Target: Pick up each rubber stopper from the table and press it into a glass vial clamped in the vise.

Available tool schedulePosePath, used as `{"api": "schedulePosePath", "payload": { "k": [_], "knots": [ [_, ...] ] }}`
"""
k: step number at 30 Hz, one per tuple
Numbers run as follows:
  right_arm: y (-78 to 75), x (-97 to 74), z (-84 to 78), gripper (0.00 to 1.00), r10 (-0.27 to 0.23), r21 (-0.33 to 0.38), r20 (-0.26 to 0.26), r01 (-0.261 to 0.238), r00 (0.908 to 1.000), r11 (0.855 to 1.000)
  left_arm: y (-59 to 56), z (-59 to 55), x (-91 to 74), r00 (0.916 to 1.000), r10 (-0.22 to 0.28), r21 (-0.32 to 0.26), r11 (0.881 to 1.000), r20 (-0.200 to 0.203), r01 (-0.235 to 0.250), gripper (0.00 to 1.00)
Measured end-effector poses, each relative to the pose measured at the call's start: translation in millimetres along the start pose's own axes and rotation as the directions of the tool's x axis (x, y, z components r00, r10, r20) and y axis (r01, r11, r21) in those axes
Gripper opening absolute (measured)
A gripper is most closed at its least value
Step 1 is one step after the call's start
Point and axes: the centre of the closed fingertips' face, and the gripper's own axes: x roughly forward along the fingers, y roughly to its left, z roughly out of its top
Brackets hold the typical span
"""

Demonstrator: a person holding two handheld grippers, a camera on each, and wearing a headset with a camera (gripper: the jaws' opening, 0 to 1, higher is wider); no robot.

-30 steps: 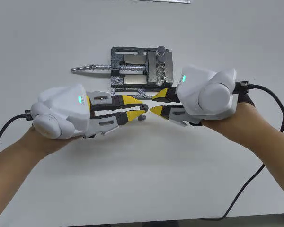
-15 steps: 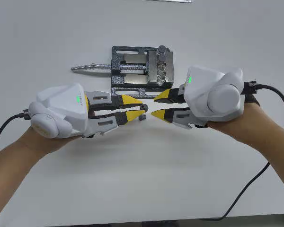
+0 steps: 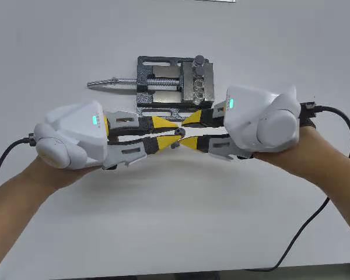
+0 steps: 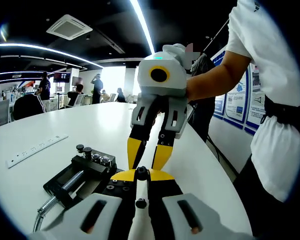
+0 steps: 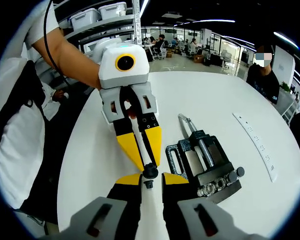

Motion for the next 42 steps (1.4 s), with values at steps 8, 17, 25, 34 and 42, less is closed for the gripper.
{"api": "schedulePosePath", "payload": {
  "k": [8,17,25,34,42],
  "knots": [
    [1.4,0.0,-1.4,0.11,0.009,-0.04,-0.004,-0.009,1.0,0.999,0.3,0.8,1.0,1.0,-0.005,-0.001,1.0,0.007,0.005,0.03],
    [-2.7,-4.4,-3.7,0.03,0.008,-0.069,-0.017,-0.009,0.9998,0.998,3.9,-4.0,0.4,0.9998,-0.001,0.001,1.0,-0.018,0.001,0.03],
    [0.4,-3.7,-3.1,0.11,0.035,-0.048,-0.009,-0.035,0.9994,0.998,1.5,-2.0,1.8,0.9999,-0.007,-0.003,1.0,-0.008,0.007,0.03],
    [0.1,-2.4,-2.1,0.14,0.036,-0.054,-0.004,-0.036,0.9994,0.998,0.4,2.2,3.1,0.9998,-0.016,-0.016,1.0,0.009,0.016,0.03],
    [0.5,-0.4,-0.4,0.12,0.037,-0.075,-0.002,-0.037,0.9993,0.997,-1.2,6.3,4.3,0.9993,-0.022,-0.032,0.999,0.03,0.023,0.03]
  ]
}}
